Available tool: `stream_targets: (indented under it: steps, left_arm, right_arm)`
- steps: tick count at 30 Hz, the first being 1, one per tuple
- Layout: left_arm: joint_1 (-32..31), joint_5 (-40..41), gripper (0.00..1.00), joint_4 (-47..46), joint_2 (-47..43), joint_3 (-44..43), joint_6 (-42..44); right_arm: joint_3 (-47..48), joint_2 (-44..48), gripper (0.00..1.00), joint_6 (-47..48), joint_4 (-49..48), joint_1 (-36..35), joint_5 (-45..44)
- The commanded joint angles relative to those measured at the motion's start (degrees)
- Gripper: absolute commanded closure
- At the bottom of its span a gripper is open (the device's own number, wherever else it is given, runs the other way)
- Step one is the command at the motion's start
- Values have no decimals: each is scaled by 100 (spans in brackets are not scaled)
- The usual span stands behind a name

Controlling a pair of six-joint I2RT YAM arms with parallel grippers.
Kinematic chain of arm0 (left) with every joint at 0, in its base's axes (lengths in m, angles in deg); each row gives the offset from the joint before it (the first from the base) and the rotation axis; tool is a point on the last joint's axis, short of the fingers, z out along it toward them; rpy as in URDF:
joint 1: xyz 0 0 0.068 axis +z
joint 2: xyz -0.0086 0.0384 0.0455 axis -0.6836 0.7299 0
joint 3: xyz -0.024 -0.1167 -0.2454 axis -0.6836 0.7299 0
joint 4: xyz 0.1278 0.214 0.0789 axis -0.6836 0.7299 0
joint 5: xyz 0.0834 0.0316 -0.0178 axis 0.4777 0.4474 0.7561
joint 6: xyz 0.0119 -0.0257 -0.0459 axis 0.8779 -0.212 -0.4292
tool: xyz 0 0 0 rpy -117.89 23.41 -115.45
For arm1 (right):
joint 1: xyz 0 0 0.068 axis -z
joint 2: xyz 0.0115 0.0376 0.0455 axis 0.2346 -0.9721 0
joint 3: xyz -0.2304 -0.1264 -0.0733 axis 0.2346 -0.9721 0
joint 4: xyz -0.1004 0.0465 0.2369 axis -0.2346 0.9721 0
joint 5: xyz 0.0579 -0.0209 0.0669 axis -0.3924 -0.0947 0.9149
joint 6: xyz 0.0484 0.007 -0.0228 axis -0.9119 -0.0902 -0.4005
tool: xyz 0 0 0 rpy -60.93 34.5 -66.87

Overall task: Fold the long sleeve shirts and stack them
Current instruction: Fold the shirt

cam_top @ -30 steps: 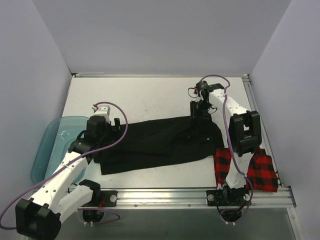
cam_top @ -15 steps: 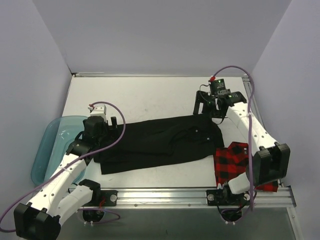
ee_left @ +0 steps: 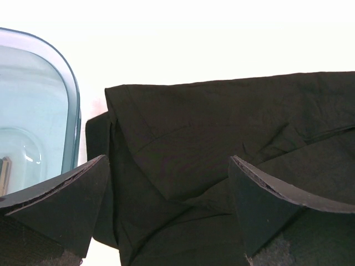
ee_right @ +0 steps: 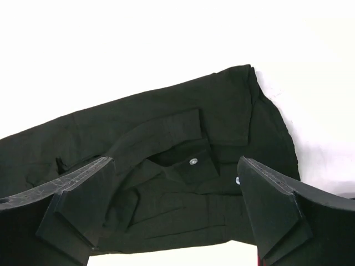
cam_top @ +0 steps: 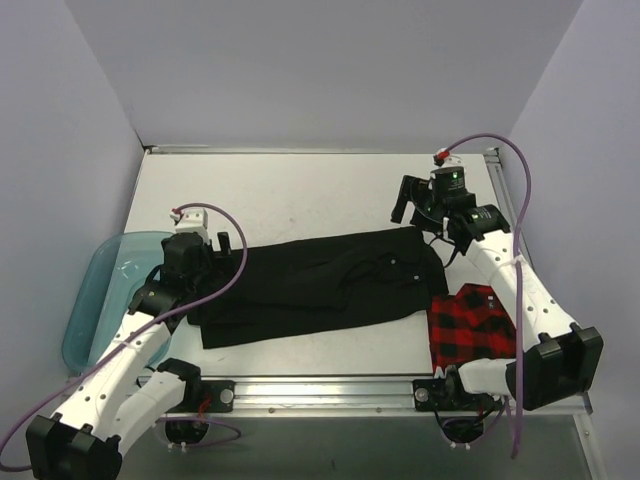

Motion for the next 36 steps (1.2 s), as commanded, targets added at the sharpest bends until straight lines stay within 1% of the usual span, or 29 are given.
stream_targets:
  steps: [1, 6, 9, 12, 13, 15, 16, 19, 22, 24, 26, 29, 36]
  left_arm:
    - [48, -25, 3, -193, -88, -167, -46]
    - [39, 89, 3, -105, -228, -149, -81]
    - [39, -7, 3, -96, -403, -141, -203]
    - [39, -86, 3, -105, -527, -88, -598]
    - [39, -226, 2, -44, -536, -70, -939]
    - [39, -533, 3, 97, -501, 26, -1327]
    - [39, -639, 3, 141, -483, 61, -1729]
    - [31, -1061, 3, 115, -378, 351, -2363]
    - [-39, -1404, 3, -8, -185, 605, -2672]
    - [-136, -1545, 2, -25, -36, 703, -2735]
    - [-311, -1546, 3, -34, 9, 835, -2805]
    - [-522, -1397, 2, -26, -70, 1002, -2849]
    - [-585, -1326, 3, 1, -61, 1239, -2972]
  right_arm:
    - [-191, 357, 2, 36, -278, -34, -4]
    - [-182, 453, 4, -7, -428, -78, 488]
    - [-436, 594, 6, -165, -516, -245, 576]
    - [-718, 664, 9, -349, -534, -315, 699]
    - [-788, 673, 9, -385, -534, -315, 726]
    - [-1025, 691, 10, -446, -569, -306, 805]
    - [-1113, 665, 10, -455, -595, -306, 822]
    - [-1456, 586, 12, -534, -718, -298, 884]
    - [-1798, 507, 15, -648, -911, -289, 884]
    - [-1948, 498, 19, -675, -1051, -271, 840]
    - [-2115, 463, 25, -623, -1175, -210, 910]
    - [-2221, 401, 27, -482, -1263, -131, 998]
    - [-2546, 471, 28, -534, -1395, -78, 1068]
